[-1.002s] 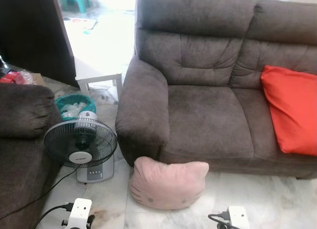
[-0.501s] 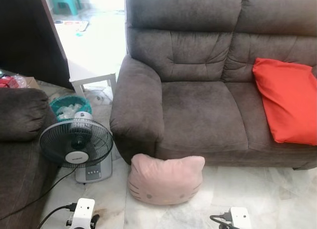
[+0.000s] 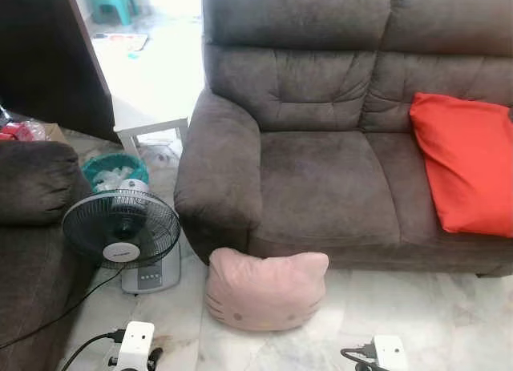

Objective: Move the pillow to the sofa from floor

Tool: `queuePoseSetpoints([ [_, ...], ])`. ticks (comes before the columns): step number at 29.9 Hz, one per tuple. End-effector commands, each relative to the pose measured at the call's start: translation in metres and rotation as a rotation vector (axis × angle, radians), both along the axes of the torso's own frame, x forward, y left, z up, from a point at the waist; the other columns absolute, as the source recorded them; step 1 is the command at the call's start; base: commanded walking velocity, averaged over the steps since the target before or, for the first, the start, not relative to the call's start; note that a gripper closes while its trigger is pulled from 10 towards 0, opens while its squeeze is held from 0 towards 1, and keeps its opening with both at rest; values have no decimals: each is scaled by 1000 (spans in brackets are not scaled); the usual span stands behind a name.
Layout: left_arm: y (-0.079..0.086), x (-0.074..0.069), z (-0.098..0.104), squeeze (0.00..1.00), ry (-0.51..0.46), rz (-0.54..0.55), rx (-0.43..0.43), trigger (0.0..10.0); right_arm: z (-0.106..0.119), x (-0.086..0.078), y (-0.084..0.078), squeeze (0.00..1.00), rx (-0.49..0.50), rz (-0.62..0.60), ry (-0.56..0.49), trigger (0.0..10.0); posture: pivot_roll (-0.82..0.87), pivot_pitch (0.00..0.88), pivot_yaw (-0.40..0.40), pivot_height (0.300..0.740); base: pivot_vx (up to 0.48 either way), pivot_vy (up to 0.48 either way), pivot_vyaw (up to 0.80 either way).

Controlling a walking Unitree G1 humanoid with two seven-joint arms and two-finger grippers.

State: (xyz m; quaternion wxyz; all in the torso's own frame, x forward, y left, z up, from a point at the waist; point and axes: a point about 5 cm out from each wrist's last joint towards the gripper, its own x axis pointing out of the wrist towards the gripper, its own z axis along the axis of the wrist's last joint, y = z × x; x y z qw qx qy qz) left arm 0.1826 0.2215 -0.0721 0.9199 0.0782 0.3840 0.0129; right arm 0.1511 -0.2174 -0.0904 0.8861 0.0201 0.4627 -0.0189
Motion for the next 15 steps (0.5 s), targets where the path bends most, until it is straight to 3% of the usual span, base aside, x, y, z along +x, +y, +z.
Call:
queuePoseSetpoints([
  [1,0,-5,-3,0,23,7,-5,10000,0,-2,-3,0,-8,-2,8,10000,105,52,-69,740,266,0,0],
  [15,0,-5,-3,0,26,13,-5,10000,0,-2,-3,0,-8,9,10,10000,110,55,-67,740,272,0,0],
])
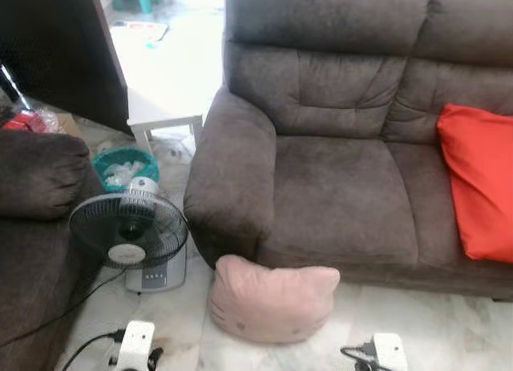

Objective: Move the pillow to the sofa from floor

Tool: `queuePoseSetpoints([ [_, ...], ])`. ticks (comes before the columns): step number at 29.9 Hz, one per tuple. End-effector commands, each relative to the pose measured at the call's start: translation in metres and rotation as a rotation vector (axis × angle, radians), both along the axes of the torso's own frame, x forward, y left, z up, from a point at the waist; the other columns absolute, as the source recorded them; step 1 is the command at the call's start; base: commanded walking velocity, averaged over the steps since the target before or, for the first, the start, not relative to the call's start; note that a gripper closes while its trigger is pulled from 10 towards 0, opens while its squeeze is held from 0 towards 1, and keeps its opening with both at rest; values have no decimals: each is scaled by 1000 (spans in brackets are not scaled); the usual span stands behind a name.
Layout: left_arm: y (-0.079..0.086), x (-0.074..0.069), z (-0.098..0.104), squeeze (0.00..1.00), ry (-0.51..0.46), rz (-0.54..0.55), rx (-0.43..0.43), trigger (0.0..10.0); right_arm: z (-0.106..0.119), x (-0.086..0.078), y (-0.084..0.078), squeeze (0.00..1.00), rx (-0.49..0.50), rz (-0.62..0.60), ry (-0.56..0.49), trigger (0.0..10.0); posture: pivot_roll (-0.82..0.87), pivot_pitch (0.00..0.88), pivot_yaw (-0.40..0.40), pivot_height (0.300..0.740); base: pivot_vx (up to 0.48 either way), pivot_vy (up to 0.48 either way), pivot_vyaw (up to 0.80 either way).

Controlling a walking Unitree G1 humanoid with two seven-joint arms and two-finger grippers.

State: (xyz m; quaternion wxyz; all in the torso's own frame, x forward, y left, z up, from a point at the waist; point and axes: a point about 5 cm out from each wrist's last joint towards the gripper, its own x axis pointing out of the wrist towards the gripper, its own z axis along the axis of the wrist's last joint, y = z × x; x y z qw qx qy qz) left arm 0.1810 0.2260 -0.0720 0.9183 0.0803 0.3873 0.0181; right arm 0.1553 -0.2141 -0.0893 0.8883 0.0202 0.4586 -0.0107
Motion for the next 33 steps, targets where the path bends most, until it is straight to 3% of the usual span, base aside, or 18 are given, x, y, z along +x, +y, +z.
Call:
queuePoseSetpoints([
  [1,-4,-3,-3,0,20,4,-12,10000,-1,-6,-6,0,-15,-4,20,10000,109,55,-67,740,274,0,0],
  [24,-4,-4,-3,0,19,6,-11,10000,-1,-6,-6,0,-13,10,23,10000,112,56,-69,740,272,0,0],
  [33,-3,-3,-3,0,14,3,-1,10000,-1,-6,-5,0,-11,13,23,10000,111,57,-68,740,0,0,0],
])
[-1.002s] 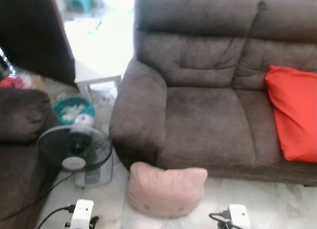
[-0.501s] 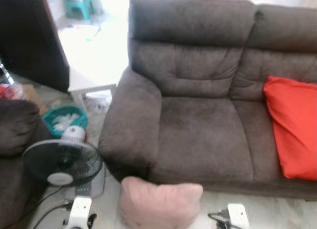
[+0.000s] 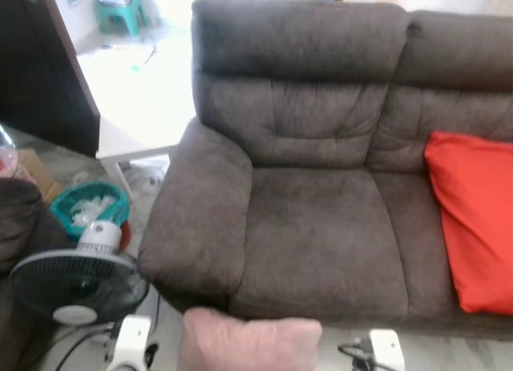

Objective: Move the pillow to the sofa from floor

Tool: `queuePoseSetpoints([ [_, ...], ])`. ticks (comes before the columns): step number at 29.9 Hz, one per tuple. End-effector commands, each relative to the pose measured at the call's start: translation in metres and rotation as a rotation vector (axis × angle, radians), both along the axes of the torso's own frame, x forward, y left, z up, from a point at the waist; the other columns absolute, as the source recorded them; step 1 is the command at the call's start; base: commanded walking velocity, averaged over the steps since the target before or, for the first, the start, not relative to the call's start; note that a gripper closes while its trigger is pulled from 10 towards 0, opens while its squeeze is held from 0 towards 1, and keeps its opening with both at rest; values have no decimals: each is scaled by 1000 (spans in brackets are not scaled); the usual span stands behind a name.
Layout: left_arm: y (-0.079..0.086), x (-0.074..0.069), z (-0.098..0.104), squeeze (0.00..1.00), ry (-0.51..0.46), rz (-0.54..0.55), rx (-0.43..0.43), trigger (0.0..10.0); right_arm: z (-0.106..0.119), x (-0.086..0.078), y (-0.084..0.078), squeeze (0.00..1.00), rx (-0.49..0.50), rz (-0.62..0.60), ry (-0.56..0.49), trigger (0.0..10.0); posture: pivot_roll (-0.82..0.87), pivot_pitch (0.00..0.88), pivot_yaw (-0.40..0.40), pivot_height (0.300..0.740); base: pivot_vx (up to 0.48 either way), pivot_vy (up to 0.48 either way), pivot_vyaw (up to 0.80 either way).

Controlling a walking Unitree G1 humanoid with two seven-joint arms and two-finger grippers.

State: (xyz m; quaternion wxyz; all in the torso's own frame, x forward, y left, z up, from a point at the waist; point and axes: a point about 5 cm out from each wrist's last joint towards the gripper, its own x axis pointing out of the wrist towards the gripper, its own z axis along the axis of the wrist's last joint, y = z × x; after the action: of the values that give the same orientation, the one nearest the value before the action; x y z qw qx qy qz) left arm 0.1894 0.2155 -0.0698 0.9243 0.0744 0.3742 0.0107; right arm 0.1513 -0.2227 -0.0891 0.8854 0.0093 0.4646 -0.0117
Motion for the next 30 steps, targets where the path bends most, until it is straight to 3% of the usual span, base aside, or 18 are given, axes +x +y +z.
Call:
queuePoseSetpoints([
  [1,7,-12,-5,0,43,13,17,10000,-2,-2,3,0,9,4,9,10000,111,57,-68,740,0,0,0],
  [14,8,-11,-4,0,25,4,28,10000,-1,-2,4,0,13,7,5,10000,112,53,-65,740,0,0,0],
  [17,8,-9,-1,0,-15,-6,49,10000,-1,-1,4,0,13,-4,-15,10000,112,51,-64,740,0,0,0],
  [24,8,-5,10,0,-198,64,57,10000,10,9,3,0,1,-16,-205,10000,102,36,-68,740,0,0,0],
  [27,10,-4,14,0,-237,56,157,10000,12,11,3,0,11,-37,-243,10000,96,32,-66,740,0,0,0],
  [30,10,-5,17,0,-294,100,149,10000,15,13,2,0,8,-33,-281,10000,106,25,-71,740,0,0,0],
])
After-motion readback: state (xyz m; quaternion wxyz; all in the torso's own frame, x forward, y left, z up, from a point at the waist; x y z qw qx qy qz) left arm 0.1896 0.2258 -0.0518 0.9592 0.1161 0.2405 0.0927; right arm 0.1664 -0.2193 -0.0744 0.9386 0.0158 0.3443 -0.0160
